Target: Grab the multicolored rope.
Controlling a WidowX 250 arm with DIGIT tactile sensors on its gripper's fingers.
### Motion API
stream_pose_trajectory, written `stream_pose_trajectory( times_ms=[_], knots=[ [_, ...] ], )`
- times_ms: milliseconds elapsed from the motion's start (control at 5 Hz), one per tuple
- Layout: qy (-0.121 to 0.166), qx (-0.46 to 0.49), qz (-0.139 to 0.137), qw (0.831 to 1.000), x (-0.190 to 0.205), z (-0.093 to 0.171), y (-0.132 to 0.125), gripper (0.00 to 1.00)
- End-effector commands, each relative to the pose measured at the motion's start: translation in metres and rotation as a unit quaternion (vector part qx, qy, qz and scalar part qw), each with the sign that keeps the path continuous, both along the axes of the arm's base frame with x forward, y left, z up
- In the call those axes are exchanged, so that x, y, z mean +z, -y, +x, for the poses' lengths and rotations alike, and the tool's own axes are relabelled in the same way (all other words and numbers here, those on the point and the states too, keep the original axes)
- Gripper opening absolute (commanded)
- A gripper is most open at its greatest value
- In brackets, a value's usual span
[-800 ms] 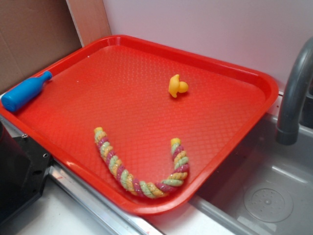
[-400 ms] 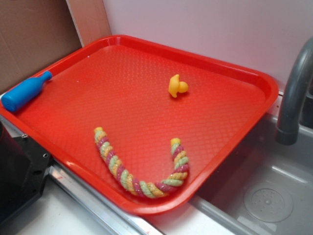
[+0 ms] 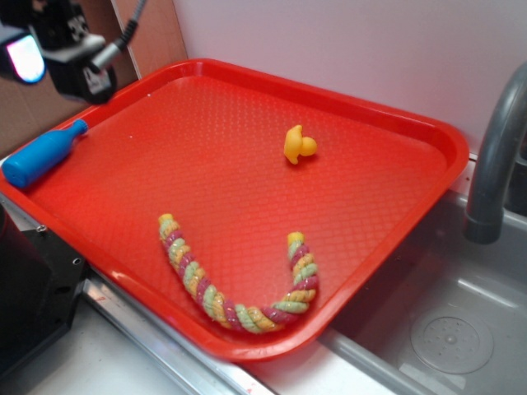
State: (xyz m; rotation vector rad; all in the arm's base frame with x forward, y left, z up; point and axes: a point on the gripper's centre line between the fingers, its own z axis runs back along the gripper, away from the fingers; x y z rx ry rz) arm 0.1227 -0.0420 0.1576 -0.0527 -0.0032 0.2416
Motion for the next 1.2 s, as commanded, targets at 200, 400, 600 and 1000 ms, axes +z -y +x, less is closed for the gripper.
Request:
stream_pose_trajectory(
  times_ms=[200,400,600,1000],
  knots=[
    [0.014,0.174,-0.046,0.984,-0.085,0.009,0.029,1.0],
    [0.011,0.182,-0.03,0.983,-0.102,0.021,0.031,1.0],
    [-0.001,0.184,-0.017,0.983,-0.116,0.027,0.033,1.0],
    [-0.021,0.2,0.002,0.98,-0.142,0.021,0.034,1.0]
  ],
)
